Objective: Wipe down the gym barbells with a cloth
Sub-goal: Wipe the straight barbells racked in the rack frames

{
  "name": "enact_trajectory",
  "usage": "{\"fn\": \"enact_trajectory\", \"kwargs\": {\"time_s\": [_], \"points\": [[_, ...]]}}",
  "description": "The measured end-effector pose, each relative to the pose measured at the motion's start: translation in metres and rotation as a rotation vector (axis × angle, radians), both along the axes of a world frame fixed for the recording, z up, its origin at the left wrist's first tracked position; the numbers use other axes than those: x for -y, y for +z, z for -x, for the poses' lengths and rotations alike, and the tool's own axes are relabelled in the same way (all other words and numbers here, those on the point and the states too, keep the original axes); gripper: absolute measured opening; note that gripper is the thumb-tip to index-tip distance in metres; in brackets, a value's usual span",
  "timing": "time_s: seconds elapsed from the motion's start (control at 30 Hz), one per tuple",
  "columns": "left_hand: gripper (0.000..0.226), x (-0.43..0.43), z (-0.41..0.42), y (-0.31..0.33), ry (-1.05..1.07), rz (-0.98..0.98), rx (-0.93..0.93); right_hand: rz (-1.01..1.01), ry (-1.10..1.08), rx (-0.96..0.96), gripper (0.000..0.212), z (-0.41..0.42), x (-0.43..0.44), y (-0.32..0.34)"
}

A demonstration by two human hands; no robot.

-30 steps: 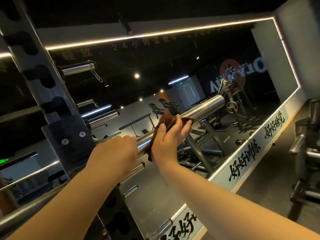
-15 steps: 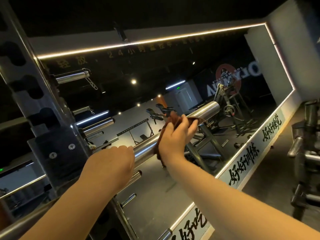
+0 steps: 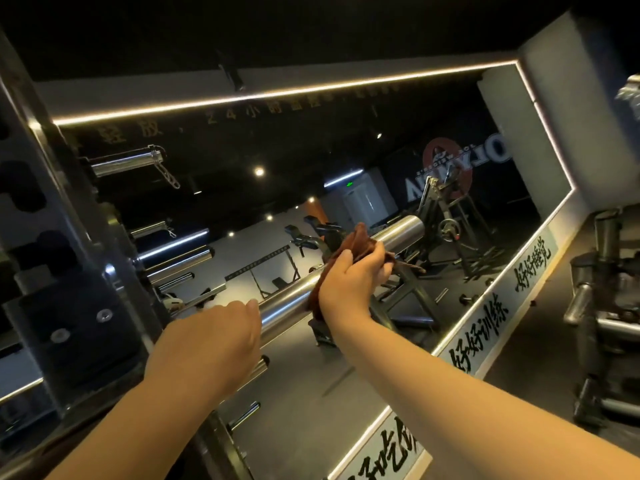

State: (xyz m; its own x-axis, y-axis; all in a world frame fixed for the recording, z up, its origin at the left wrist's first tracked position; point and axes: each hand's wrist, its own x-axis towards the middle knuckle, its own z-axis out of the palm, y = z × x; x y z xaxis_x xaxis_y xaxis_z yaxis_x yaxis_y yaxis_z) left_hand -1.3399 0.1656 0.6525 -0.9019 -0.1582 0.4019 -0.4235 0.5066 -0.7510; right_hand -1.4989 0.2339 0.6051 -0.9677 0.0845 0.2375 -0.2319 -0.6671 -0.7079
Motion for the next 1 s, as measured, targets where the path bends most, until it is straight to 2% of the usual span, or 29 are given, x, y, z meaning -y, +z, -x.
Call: {"fn": "enact_trajectory", "kwargs": {"time_s": [0.17, 0.3, 0.37, 0.47, 0.6, 0.67, 0.73, 0.77, 0.87, 0.93, 1.0], "points": [[0.039, -0.002, 0.001, -0.003, -0.014, 0.043, 0.04, 0.034, -0.088, 0.107, 0.056, 0.083, -0.045, 0.008], [0.04, -0.004, 0.005, 0.0, -0.009, 0.036, 0.048, -0.049, -0.153, 0.111, 0.031, 0.129, -0.06, 0.013], [0.043, -0.002, 0.004, -0.001, -0.004, 0.039, 0.052, -0.166, -0.202, 0.056, 0.046, 0.13, -0.058, 0.009], [0.042, 0.0, 0.002, -0.004, -0.018, 0.076, 0.028, -0.45, -0.299, -0.198, 0.048, 0.091, -0.039, -0.003], [0.042, 0.003, 0.001, -0.005, -0.001, 0.024, 0.0, -0.605, -0.268, -0.71, 0.033, 0.019, -0.014, -0.024], [0.042, 0.0, -0.001, -0.003, -0.015, -0.025, -0.021, -0.763, -0.347, -0.962, 0.033, 0.021, -0.023, -0.027], [0.042, -0.001, -0.004, -0.003, -0.051, -0.047, -0.025, -0.907, -0.421, -1.097, 0.033, 0.044, -0.042, -0.022], [0.042, 0.0, -0.006, -0.004, -0.089, -0.039, -0.028, -0.943, -0.449, -1.089, 0.031, 0.055, -0.05, -0.019], [0.026, 0.003, -0.012, 0.004, -0.182, -0.152, -0.049, -0.934, -0.507, -0.859, 0.025, 0.076, -0.059, -0.008], [0.019, 0.005, -0.023, 0.007, -0.145, -0.189, -0.05, -0.931, -0.548, -0.725, 0.025, 0.067, -0.05, -0.002], [0.018, 0.009, -0.033, 0.007, -0.115, -0.195, -0.03, -0.944, -0.503, -0.731, 0.023, 0.043, -0.034, -0.004]]}}
